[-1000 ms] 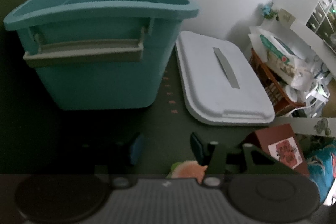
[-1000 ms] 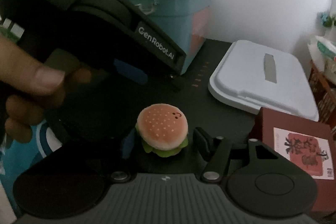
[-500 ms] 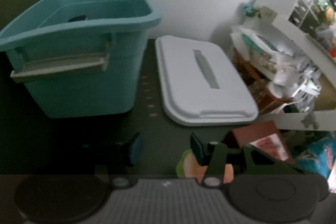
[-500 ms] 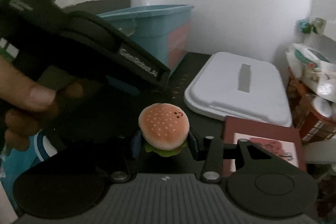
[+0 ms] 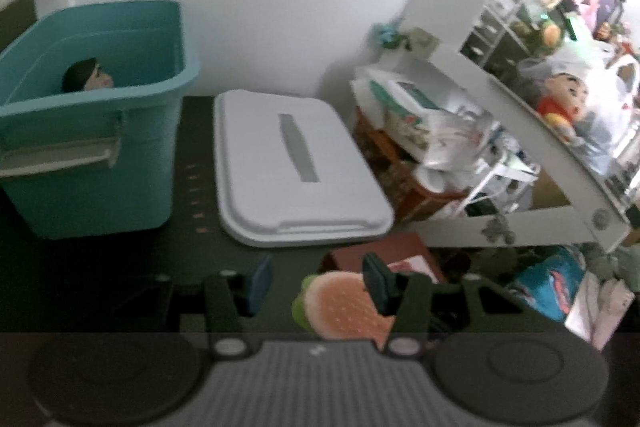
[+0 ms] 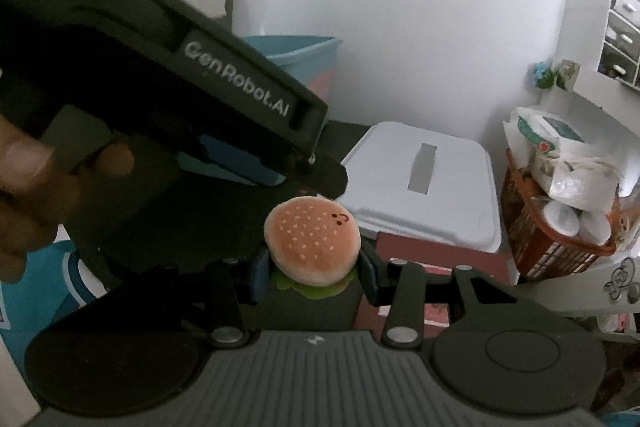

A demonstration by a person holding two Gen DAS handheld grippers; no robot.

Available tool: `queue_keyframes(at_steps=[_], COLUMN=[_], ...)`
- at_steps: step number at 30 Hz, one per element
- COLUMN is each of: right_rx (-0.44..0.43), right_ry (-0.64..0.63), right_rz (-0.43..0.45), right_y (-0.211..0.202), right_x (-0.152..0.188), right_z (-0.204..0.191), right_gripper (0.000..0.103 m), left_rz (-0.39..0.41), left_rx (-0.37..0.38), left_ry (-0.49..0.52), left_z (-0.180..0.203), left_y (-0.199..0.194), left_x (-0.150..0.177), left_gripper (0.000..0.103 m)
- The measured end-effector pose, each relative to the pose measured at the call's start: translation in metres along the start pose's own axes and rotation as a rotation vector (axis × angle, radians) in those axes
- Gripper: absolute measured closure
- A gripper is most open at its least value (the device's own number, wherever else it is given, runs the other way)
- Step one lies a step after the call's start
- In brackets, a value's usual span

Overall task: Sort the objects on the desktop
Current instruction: 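Close the left tool on the hamburger plush and lift it, then carry the held hamburger plush with the left tool over the teal bin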

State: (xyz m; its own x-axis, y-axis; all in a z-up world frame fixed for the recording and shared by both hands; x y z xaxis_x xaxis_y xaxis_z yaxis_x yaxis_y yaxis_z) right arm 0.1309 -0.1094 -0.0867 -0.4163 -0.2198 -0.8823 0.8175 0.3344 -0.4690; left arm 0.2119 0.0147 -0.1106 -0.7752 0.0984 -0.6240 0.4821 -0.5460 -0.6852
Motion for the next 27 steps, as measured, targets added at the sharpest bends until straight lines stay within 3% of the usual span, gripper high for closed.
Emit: queue_keyframes(at_steps=[11, 15, 27], right_rx=[-0.030, -0.038, -0.119], right_ry=[-0.039, 0.037, 0.176], right_rz=[0.047, 0.090, 0.158], right_y=[-0.017, -0.017, 0.003], right_x=[-0.014, -0.010, 0.009], right_z=[0.014, 0.026, 0.042], right_gripper=[0.055, 0.055, 0.055], left_rz=[0.001, -0.004, -0.043], left_rx=[0.101, 0.133, 0.133], left_ry=[0.011, 0.009, -0.001], left_z=[0.010, 0.013, 0.005], left_y=[-0.005, -0.001, 0.018], left_x=[0.003, 0.004, 0.005], left_gripper=[0.050, 0.050, 0.049])
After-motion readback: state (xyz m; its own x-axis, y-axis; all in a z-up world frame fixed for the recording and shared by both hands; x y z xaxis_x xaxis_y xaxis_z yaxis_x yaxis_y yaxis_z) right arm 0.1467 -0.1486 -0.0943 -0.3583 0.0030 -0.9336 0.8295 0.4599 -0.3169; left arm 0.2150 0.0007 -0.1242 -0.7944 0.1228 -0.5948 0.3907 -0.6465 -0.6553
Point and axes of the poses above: each gripper's, at about its wrist camera, not at the fingertips, and y roughly the way its jaws point, z to its right, x to its underside, the point moved 1 cm from there along y, roughly the way its jaws point, and after that the axes turned 5 degrees about -z, right-handed, at the moved point
